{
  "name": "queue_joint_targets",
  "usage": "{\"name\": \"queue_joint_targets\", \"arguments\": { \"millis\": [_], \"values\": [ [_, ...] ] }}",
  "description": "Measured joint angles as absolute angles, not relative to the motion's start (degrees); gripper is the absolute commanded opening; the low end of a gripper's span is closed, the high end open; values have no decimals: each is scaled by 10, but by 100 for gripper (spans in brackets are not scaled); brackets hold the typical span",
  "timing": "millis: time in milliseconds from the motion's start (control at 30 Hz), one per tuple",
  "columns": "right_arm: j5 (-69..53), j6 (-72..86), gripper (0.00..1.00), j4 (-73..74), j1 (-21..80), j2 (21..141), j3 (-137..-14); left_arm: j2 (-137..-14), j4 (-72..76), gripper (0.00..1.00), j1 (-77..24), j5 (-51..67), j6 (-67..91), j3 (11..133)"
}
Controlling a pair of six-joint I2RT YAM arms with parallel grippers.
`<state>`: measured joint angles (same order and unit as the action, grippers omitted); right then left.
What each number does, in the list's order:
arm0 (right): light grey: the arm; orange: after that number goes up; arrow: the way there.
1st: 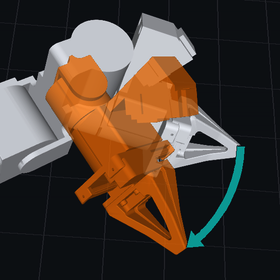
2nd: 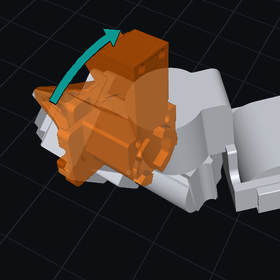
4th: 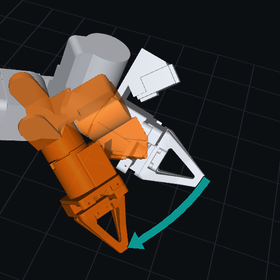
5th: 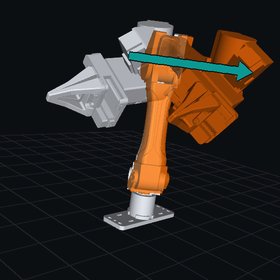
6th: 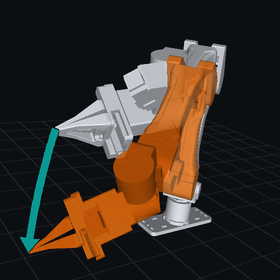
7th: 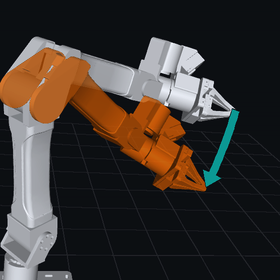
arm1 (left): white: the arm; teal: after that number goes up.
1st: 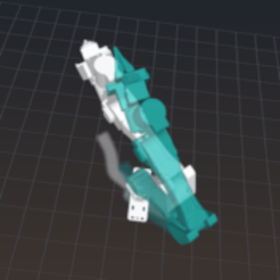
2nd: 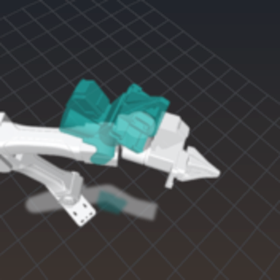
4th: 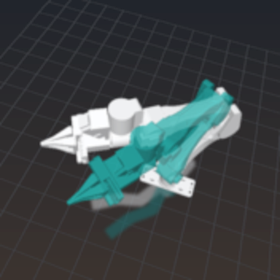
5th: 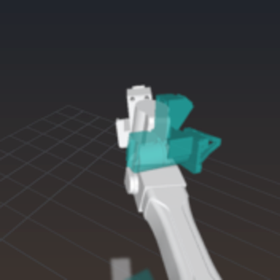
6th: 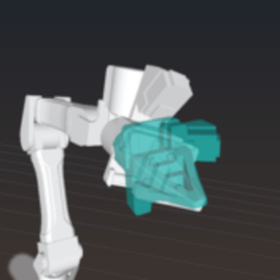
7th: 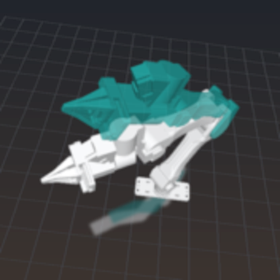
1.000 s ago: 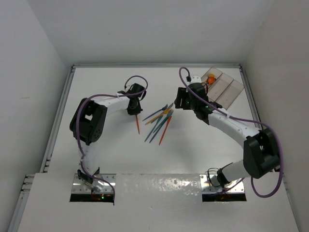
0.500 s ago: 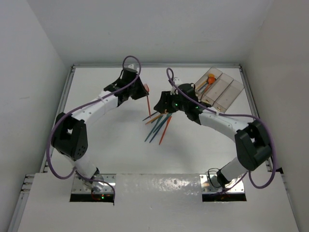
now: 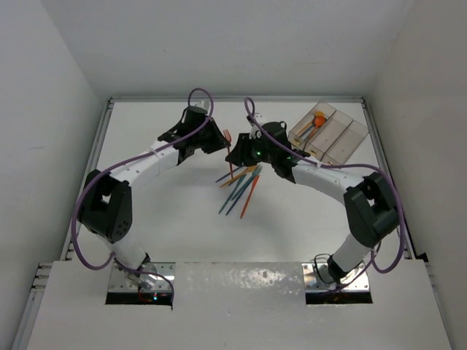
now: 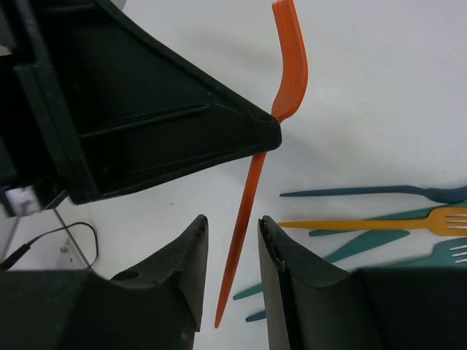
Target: Sort the eating utensils into containers
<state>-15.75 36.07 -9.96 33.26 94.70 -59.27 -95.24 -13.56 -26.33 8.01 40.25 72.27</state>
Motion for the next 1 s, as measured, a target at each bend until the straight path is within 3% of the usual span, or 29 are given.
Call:
{"name": "queue_joint_targets", "arguments": {
  "millis": [100, 233, 267, 300, 333, 433, 533, 767, 1000],
  "values": [
    [-159, 365, 25, -103, 333, 961, -594, -952, -127, 0, -264, 86, 406, 722],
    [-158, 366, 0, -102, 333, 973, -594, -951, -117, 0, -266, 91, 407, 721],
    [-154, 366, 0, -99, 332, 974, -594, -951, -116, 2, -266, 91, 407, 720],
    [-151, 368, 0, -98, 331, 974, -594, -950, -114, 12, -266, 90, 408, 718],
    [-146, 367, 0, -97, 332, 973, -594, -949, -111, 36, -266, 90, 406, 716],
    [-112, 358, 0, -84, 332, 970, -594, -943, -110, 65, -267, 84, 398, 708],
    [-62, 356, 0, -58, 318, 965, -595, -934, -128, 77, -267, 60, 389, 699],
    [86, 373, 0, 32, 184, 953, -619, -902, -159, 83, -258, 1, 362, 673],
    [211, 378, 0, 107, 79, 984, -718, -895, -180, 83, -254, -11, 338, 640]
  ]
}}
